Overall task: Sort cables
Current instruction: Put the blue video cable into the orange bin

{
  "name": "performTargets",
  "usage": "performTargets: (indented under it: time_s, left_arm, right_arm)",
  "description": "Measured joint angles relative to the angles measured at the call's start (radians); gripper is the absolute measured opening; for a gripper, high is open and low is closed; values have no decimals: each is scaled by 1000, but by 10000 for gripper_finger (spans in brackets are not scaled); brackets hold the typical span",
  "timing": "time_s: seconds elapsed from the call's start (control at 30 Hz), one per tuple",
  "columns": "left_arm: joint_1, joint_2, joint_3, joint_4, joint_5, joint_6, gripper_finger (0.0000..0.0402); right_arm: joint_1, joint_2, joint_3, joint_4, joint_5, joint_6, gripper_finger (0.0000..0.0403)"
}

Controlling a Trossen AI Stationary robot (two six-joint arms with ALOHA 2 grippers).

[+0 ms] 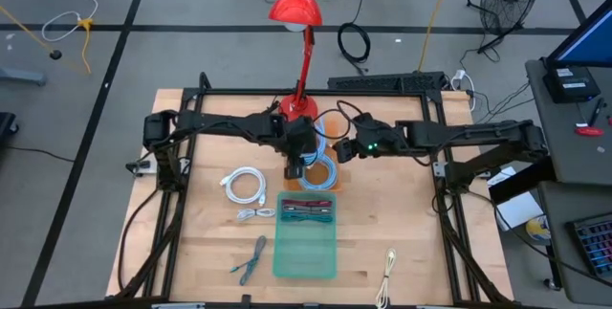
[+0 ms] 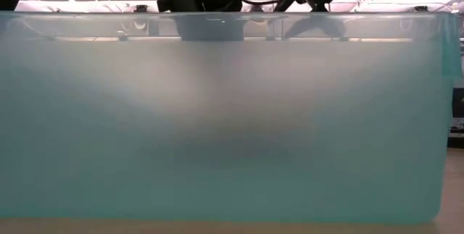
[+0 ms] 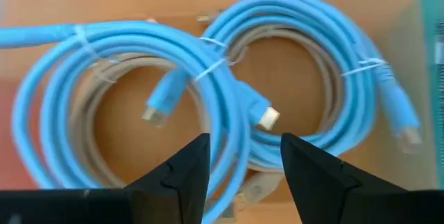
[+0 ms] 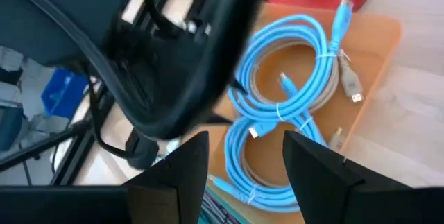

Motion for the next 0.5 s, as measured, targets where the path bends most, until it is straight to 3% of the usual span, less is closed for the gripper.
performTargets:
  time_s: [0.17,0.33,0.5]
  left_arm:
    - [-6,12,-1,-9,6,19,177]
    - [-4,10,0,14,-63,31,177]
    - [7,31,1,12,-44,27,177]
  right_arm:
    - [0,-10,0,7,5,-4,173]
    - [0,-10,0,14,3,-4,173]
    - [0,-9,0,18,3,-8,173]
